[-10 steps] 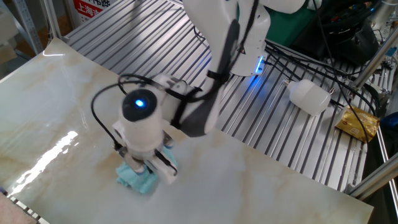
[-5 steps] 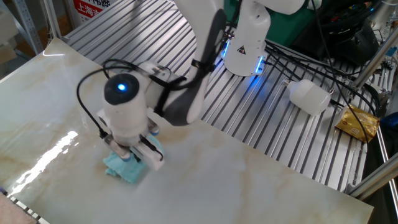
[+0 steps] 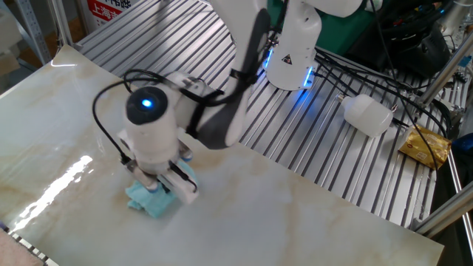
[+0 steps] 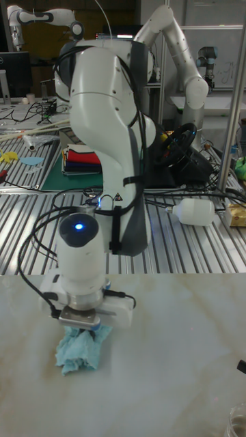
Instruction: Clean the tabletop with a sponge
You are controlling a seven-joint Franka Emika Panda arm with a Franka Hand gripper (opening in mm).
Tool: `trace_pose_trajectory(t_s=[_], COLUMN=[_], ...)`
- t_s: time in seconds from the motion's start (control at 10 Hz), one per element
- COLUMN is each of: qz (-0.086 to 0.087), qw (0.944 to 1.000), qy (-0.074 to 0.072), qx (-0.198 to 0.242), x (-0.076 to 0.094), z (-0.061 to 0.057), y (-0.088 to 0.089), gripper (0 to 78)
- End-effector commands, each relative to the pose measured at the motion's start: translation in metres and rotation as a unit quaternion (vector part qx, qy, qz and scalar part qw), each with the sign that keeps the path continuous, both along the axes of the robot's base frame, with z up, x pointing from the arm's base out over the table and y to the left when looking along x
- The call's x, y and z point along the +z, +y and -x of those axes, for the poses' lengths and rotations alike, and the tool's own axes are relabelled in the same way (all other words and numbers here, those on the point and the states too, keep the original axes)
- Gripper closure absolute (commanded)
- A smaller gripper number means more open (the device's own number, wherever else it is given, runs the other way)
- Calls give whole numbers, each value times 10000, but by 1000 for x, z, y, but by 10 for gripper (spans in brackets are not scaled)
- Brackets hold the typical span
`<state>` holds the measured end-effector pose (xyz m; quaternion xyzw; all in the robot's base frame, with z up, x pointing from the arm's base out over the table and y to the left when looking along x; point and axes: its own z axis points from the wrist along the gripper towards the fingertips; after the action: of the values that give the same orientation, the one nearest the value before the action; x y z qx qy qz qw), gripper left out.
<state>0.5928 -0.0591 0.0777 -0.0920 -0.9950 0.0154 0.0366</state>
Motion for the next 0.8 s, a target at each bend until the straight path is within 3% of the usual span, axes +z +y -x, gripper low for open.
trace_pose_trajectory(t_s=[0.1, 0.6, 0.8], qz=[8, -49, -50], qw=[9996, 9992, 9996], qy=[40, 43, 30], qx=[-284, -392, -293], x=[7, 11, 10], z=[-1, 6, 7], y=[69, 115, 116], gripper=[763, 763, 763])
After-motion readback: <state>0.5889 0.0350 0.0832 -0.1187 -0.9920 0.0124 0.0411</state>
